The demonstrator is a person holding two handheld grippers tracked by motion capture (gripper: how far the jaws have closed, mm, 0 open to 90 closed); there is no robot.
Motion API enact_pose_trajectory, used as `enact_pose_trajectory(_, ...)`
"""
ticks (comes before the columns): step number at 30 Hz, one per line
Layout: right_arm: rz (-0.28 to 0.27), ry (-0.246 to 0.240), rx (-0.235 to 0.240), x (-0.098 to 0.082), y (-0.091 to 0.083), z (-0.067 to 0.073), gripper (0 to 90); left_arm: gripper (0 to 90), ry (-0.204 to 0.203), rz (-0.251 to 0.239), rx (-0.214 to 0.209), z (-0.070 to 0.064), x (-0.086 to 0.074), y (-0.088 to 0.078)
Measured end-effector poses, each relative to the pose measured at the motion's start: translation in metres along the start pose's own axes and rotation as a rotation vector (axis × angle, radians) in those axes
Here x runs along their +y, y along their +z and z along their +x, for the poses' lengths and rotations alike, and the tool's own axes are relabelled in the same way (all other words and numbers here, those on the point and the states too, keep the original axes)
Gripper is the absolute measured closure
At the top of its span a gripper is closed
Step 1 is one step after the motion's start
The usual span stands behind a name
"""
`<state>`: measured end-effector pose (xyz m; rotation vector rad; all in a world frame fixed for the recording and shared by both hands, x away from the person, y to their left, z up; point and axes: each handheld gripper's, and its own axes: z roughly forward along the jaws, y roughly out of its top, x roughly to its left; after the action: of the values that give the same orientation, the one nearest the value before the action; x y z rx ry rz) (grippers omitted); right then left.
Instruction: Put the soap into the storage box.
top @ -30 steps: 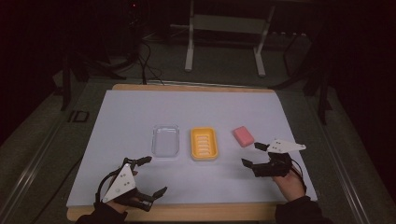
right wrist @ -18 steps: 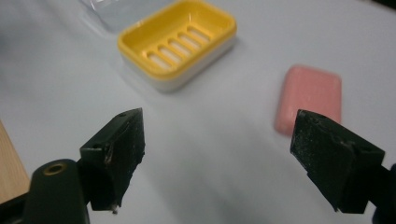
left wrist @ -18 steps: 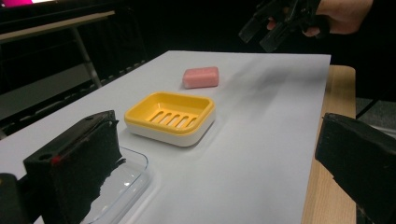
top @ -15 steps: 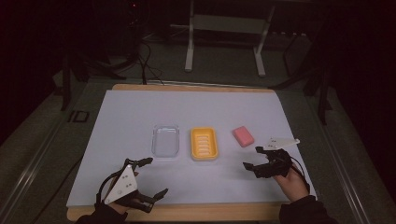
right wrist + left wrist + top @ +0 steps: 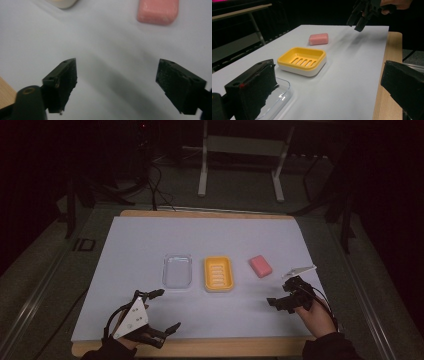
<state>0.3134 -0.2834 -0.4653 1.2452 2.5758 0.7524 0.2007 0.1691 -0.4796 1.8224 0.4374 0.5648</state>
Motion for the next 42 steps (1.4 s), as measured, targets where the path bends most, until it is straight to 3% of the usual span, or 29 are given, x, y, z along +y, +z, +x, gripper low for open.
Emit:
enact_pose_trajectory(3, 0.031, 0.019, -0.023, -0.001, -0.001, -0.001, 18.1, 0.6, 0.0, 0.001, 0.0, 0.0, 0.0, 0.0)
enact_pose_trajectory(6, 0.042, 0.077, 0.013, -0.001, -0.002, -0.003, 18.1, 0.6, 0.0, 0.001, -0.001, 0.0, 0.0, 0.0)
enact_pose_trajectory(9, 0.085, 0.048, -0.005, -0.001, -0.003, -0.002, 18.1, 0.6, 0.0, 0.0, -0.005, 0.0, 0.0, 0.0)
enact_pose_trajectory(13, 0.208, -0.04, -0.044, 0.0, 0.002, -0.002, 18.1, 0.6, 0.004, -0.001, -0.009, -0.001, 0.0, 0.0)
enact_pose_trajectory(15, 0.251, -0.055, -0.054, 0.0, 0.003, -0.002, 18.0, 0.6, 0.004, 0.0, -0.008, -0.001, 0.0, 0.0)
enact_pose_trajectory(21, 0.309, -0.037, -0.027, 0.001, 0.004, -0.004, 18.0, 0.6, 0.004, 0.0, -0.012, -0.002, 0.0, 0.0)
enact_pose_trajectory(28, 0.414, -0.042, -0.033, -0.001, 0.006, -0.004, 17.5, 0.6, 0.001, -0.004, -0.014, -0.001, 0.0, -0.001)
enact_pose_trajectory(31, 0.455, -0.051, -0.061, -0.001, 0.006, -0.003, 13.0, 0.6, 0.002, -0.002, -0.014, -0.001, 0.0, -0.001)
enact_pose_trajectory(38, 0.483, 0.007, -0.081, 0.003, 0.002, -0.012, 11.9, 0.6, 0.001, -0.001, -0.016, -0.001, 0.0, 0.0)
enact_pose_trajectory(42, 0.53, 0.027, -0.075, 0.005, 0.002, -0.017, 11.9, 0.6, 0.002, 0.001, -0.017, -0.001, 0.0, 0.0)
